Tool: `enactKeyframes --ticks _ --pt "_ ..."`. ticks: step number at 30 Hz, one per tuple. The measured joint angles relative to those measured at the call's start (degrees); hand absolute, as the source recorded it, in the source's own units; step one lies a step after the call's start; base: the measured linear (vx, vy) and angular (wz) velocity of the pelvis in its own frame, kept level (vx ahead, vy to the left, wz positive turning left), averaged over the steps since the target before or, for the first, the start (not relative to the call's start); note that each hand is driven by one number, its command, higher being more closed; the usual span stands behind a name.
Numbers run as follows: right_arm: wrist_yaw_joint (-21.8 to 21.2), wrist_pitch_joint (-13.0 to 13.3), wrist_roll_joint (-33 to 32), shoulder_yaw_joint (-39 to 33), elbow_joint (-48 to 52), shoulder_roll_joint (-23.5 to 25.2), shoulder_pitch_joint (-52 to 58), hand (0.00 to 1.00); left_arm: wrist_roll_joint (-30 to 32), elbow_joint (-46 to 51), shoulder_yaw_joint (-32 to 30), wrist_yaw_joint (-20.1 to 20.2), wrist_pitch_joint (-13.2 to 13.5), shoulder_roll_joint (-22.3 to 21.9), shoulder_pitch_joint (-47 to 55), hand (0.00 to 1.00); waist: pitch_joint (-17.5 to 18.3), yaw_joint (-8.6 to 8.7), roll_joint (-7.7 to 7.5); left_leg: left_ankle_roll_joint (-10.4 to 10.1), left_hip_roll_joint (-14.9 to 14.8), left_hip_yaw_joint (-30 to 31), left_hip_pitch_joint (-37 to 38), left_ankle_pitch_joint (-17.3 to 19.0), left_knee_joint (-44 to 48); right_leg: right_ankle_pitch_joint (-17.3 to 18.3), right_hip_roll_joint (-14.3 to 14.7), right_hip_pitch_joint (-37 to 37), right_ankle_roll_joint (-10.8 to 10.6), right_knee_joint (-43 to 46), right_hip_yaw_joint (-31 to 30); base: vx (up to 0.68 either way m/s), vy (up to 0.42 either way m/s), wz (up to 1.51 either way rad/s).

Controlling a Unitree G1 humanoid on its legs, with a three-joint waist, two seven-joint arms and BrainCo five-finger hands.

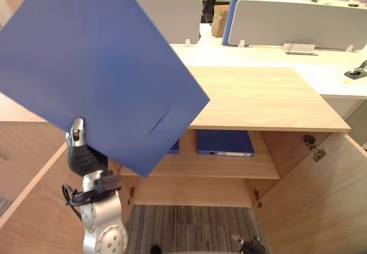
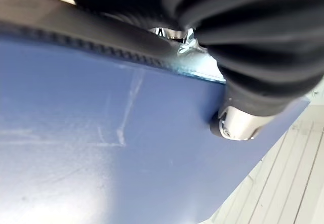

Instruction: Walk over to the cabinet, pick up the folder, carry it to the office cabinet, place the folder inside the office cabinet, then close the office cabinet door

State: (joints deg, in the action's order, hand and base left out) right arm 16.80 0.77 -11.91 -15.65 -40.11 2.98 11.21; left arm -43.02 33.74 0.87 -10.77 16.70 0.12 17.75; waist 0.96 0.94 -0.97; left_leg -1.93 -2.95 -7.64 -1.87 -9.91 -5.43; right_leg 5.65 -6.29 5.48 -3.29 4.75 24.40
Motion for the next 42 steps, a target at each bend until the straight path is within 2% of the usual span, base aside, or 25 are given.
enactKeyframes --ticks 4,7,12,14,19,23,24,27,30,32,36,42 --pt "5.1 0.4 3.2 0.0 19.8 0.8 2.5 0.0 -0.5 0.0 -1.9 0.0 0.0 -1.6 4.8 1.0 -0.2 0.28 0.13 0.0 -0.2 -1.3 0.2 0.0 0.0 -0.3 0.0 -0.4 0.0 0.0 -1.2 -0.04 0.001 -0.15" --pt "7.2 0.6 5.2 0.0 29.3 0.8 3.3 0.0 -0.1 0.1 -2.5 0.0 -0.1 -2.3 6.2 1.0 -0.2 0.27 0.18 0.0 -0.3 -1.7 0.7 0.0 0.0 -0.4 0.0 -0.2 0.0 0.0 -1.6 -0.01 -0.004 -0.07" --pt "10.6 1.4 11.1 0.6 48.7 0.8 3.7 0.0 2.9 2.3 -2.5 1.0 -1.2 -3.0 7.8 1.0 -0.8 0.3 1.11 0.0 -0.4 -2.6 1.1 0.1 0.0 -0.6 0.0 -0.3 -0.1 -0.1 -2.6 -0.02 -0.006 -0.09" --pt "11.5 1.9 13.3 1.7 53.9 0.8 3.3 0.0 3.9 3.2 -2.5 1.3 -1.4 -3.2 7.6 1.0 -0.8 0.51 1.28 0.0 -0.4 -2.8 1.1 0.2 0.0 -0.6 0.1 -0.3 -0.1 -0.1 -2.8 -0.01 -0.007 -0.06" --pt "11.4 2.7 13.4 2.2 56.4 0.7 -1.5 0.0 5.6 3.3 -3.4 1.3 -1.6 -3.1 6.6 1.0 -0.8 0.44 1.32 -0.5 -0.6 -3.6 1.3 0.5 0.1 -0.8 0.1 -0.7 -0.1 -0.1 -3.7 -0.01 -0.005 -0.1" --pt "6.4 3.1 12.8 5.3 57.6 -1.2 -8.1 0.0 7.3 3.2 -5.2 2.3 -2.4 -1.1 4.0 1.0 -1.1 0.25 1.48 -0.5 -0.7 -4.6 1.9 0.7 0.1 -1.0 0.2 -0.6 0.0 -0.3 -4.7 -0.01 -0.003 -0.13" --pt "3.5 3.6 10.5 7.4 58.1 -3.2 -10.9 0.0 7.6 3.2 -5.5 3.4 -2.7 0.0 2.9 1.0 -1.1 0.17 1.47 -0.5 -0.7 -4.6 1.9 0.6 0.1 -1.0 0.2 -0.6 0.0 -0.3 -4.8 0.0 0.0 0.0" --pt "0.1 4.1 7.6 11.0 58.1 -6.6 -16.3 0.0 9.1 3.1 -5.5 4.6 -3.1 1.5 1.6 1.0 -1.1 -0.06 1.48 -0.4 -0.7 -4.7 1.9 0.6 0.1 -1.0 0.3 -0.6 0.0 -0.3 -4.8 0.0 0.0 0.0" --pt "-5.2 5.8 -2.3 15.7 56.1 -10.9 -22.6 0.0 9.6 2.3 -5.5 5.7 -3.5 3.3 0.4 1.0 -1.1 -0.4 1.45 -0.3 -0.7 -4.7 2.0 0.6 0.1 -1.1 0.3 -0.5 0.0 -0.2 -4.8 0.0 0.0 0.0" --pt "-9.5 5.9 -10.6 20.4 52.2 -14.8 -27.9 0.0 9.6 1.6 -5.2 6.4 -3.9 4.6 0.3 1.0 -1.1 -0.54 1.44 -0.3 -0.7 -4.8 2.0 0.5 0.1 -1.1 0.3 -0.5 0.0 -0.1 -4.8 0.0 0.0 0.0" --pt "-15.7 5.8 -21.7 28.2 48.9 -20.5 -33.6 0.0 9.3 0.4 -4.2 7.6 -4.0 6.2 0.2 1.0 -1.2 -1.15 1.34 -0.3 -0.8 -4.8 2.1 0.5 0.1 -1.1 0.3 -0.4 0.0 -0.1 -4.8 0.0 0.0 0.0" --pt "-22.6 5.3 -32.8 38.6 46.6 -27.1 -40.4 0.0 8.5 0.3 -1.4 9.8 -4.4 9.1 0.3 1.0 -1.2 -1.66 1.32 -0.3 -0.8 -4.7 2.2 0.5 0.0 -1.1 0.3 -0.4 0.0 0.0 -4.8 0.0 0.0 0.0"
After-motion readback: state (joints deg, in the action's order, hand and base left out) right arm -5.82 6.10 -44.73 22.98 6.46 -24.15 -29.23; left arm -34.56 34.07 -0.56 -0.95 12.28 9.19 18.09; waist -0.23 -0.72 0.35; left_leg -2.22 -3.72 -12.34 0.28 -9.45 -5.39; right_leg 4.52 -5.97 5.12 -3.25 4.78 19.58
